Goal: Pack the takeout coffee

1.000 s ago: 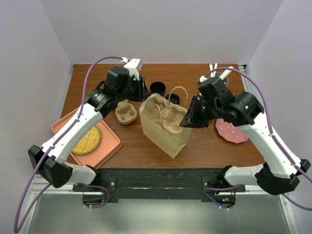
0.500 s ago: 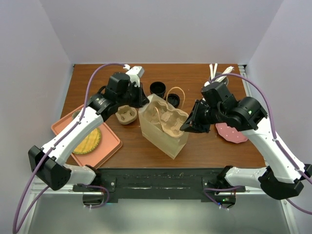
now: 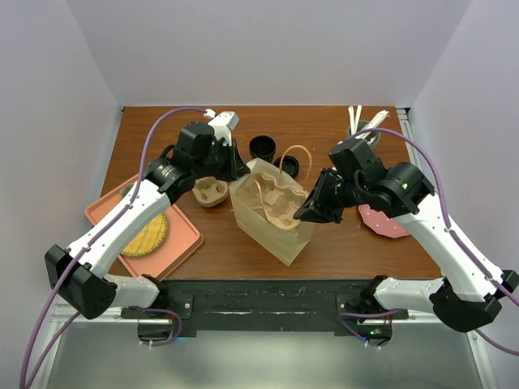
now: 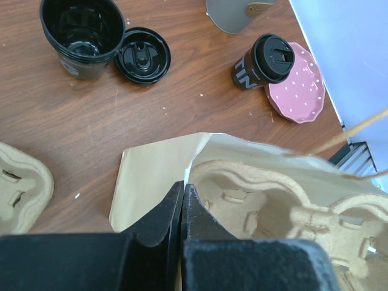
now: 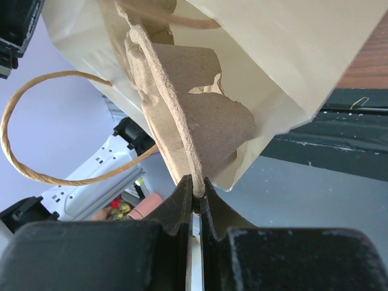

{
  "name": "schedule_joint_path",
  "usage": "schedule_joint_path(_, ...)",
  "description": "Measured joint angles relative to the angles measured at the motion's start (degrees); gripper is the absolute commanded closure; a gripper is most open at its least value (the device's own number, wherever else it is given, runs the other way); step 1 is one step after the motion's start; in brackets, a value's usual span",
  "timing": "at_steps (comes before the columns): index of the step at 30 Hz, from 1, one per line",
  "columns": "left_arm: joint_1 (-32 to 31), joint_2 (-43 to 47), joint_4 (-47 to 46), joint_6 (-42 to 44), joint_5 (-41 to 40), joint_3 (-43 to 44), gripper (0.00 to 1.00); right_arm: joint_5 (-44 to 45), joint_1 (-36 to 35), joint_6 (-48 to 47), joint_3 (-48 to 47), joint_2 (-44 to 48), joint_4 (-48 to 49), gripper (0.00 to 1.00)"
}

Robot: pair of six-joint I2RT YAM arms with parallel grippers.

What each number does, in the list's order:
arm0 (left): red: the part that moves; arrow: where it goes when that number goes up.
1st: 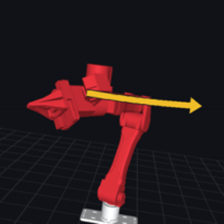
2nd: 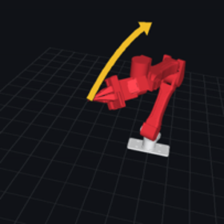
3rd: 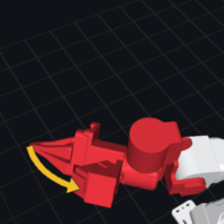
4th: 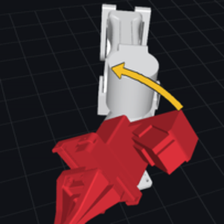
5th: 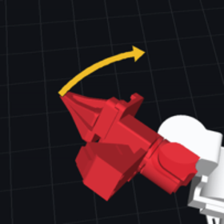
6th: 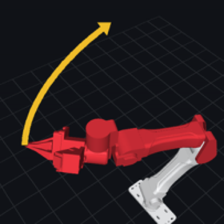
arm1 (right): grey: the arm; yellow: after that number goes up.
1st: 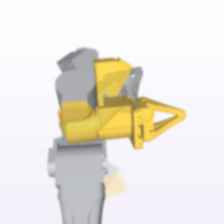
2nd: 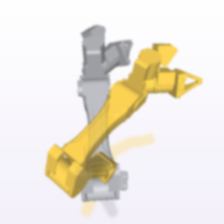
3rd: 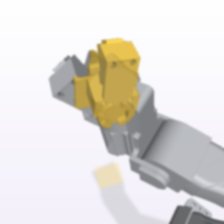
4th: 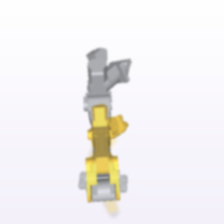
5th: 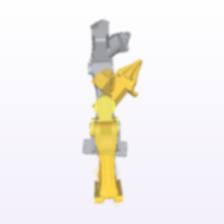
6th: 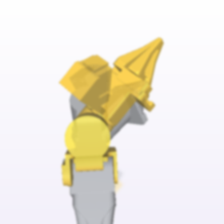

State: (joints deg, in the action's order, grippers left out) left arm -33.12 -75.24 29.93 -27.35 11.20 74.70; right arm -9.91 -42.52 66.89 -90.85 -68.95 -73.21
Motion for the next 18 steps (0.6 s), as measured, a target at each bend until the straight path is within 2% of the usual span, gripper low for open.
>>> schedule_joint_path(3,0.0,0.1,-0.3,-0.1,0.6,-0.3,1.00,-0.2,0.1,0.7,0.2,0.0,0.5,0.95)
schedule_joint_path(6,0.0,0.1,-0.3,-0.1,1.0,-0.4,1.00,-0.2,0.2,1.1,0.2,-0.1,0.7,0.85)
schedule_joint_path(8,0.0,0.1,-0.3,-0.1,1.1,-0.4,1.00,-0.1,0.2,1.2,0.1,-0.2,0.6,0.84)
schedule_joint_path(12,0.0,0.2,-0.3,-0.1,1.8,-0.4,1.00,0.4,0.2,1.6,0.0,-0.5,0.7,0.64)
schedule_joint_path(15,0.0,0.2,-0.2,-0.1,2.1,-0.4,1.00,1.2,0.2,2.1,0.0,-0.5,0.6,0.60)
schedule_joint_path(18,0.0,0.2,0.0,-0.1,2.1,-0.4,1.00,2.2,0.2,2.2,0.0,-0.5,0.2,0.62)
